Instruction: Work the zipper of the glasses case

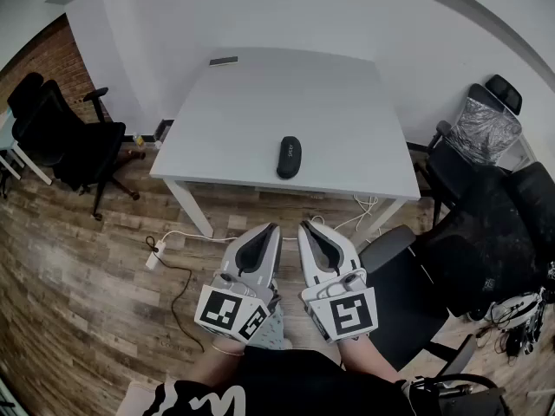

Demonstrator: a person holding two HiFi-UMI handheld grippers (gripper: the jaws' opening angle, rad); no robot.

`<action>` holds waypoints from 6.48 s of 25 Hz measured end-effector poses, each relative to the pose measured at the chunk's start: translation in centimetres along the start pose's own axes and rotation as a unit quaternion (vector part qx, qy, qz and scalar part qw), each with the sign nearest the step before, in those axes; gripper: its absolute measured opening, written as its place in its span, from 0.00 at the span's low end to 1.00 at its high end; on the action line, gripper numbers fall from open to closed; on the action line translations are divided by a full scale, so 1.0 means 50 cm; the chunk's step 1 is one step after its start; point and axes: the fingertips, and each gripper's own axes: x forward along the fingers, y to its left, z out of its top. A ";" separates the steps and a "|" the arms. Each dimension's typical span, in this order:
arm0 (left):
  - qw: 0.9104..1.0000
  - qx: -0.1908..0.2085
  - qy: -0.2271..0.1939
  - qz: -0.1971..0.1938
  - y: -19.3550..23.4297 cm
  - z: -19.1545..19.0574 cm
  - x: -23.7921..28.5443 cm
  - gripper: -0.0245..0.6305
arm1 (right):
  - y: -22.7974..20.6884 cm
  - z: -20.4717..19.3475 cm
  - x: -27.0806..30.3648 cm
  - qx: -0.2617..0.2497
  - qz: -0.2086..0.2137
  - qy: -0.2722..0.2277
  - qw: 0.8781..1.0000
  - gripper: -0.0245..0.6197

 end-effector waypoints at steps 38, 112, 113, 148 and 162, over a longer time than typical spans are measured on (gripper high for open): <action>0.866 -0.168 0.472 -0.009 0.390 -0.571 0.576 0.62 | -0.430 -0.125 0.489 -0.019 -0.023 0.033 0.999 0.05; 0.917 0.182 0.224 -0.275 0.239 0.096 0.604 0.45 | -0.483 0.102 0.516 -0.256 0.001 -0.099 0.962 0.05; 0.917 0.185 0.224 -0.273 0.246 0.085 0.610 0.45 | -0.487 0.093 0.523 -0.255 0.004 -0.099 0.962 0.05; 0.929 0.064 0.099 -0.350 0.290 0.027 0.654 0.44 | -0.456 0.043 0.588 -0.329 0.014 -0.023 0.944 0.05; 0.934 -0.002 0.021 -0.357 0.284 0.111 0.657 0.44 | -0.428 0.005 0.584 -0.256 0.028 -0.027 0.966 0.05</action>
